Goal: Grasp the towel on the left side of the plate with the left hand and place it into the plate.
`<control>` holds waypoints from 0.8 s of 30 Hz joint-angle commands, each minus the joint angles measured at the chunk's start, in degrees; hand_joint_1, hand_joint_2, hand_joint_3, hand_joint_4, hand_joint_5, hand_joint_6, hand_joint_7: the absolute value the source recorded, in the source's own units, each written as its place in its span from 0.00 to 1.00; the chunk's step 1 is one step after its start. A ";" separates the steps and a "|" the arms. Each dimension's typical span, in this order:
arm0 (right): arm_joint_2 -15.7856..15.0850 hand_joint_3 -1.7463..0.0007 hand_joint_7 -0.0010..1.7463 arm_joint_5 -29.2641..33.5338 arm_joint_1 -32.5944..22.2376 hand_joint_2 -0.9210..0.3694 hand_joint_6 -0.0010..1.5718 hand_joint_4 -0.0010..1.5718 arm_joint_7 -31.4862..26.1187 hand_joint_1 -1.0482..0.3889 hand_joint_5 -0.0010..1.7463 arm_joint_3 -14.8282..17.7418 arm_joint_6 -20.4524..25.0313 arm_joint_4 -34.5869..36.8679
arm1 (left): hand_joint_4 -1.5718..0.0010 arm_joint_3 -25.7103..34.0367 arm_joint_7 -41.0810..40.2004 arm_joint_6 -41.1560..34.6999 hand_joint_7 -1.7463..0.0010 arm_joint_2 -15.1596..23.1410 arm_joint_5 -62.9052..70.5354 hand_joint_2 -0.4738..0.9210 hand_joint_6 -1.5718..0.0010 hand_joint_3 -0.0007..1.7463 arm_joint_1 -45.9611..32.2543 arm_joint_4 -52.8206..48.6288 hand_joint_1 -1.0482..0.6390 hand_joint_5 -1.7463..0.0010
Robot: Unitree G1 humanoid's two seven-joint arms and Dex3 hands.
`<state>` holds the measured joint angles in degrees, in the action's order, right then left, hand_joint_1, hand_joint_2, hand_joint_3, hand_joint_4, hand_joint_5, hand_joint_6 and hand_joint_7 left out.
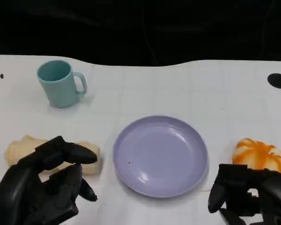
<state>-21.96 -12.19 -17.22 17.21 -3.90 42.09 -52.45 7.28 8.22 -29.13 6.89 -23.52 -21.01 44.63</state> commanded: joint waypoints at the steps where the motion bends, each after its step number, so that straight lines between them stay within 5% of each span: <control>1: -0.48 0.35 0.87 0.42 0.27 0.28 0.39 0.46 -0.56 0.71 1.00 -0.77 0.06 -0.89 | 0.57 2.32 -0.04 -0.95 0.62 1.94 -1.43 0.90 0.49 0.33 2.19 0.36 0.46 0.34; 4: -0.40 0.35 0.87 0.48 0.47 0.29 0.39 0.46 -0.88 0.71 1.00 -1.08 0.52 -1.17 | 0.66 2.43 2.84 0.73 0.76 7.12 1.75 0.99 0.56 0.22 4.01 -0.42 0.42 0.43; 11: -0.69 0.35 0.87 0.26 0.52 0.30 0.40 0.47 -0.68 0.70 1.00 -0.87 -0.05 -0.87 | 0.77 0.21 7.02 6.74 0.96 19.27 16.13 1.00 0.69 0.13 8.92 -3.23 0.30 0.66; 24: -0.89 0.34 0.85 0.19 -0.10 0.31 0.41 0.48 -0.65 0.71 0.99 -0.67 -0.07 -1.44 | 0.85 -17.86 12.61 4.67 1.00 35.81 55.34 1.00 0.83 0.04 21.72 -9.57 0.25 0.84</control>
<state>-22.23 -11.94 -17.11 16.48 -4.71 42.25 -53.39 -6.89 18.35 -24.27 40.43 25.39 -1.70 37.54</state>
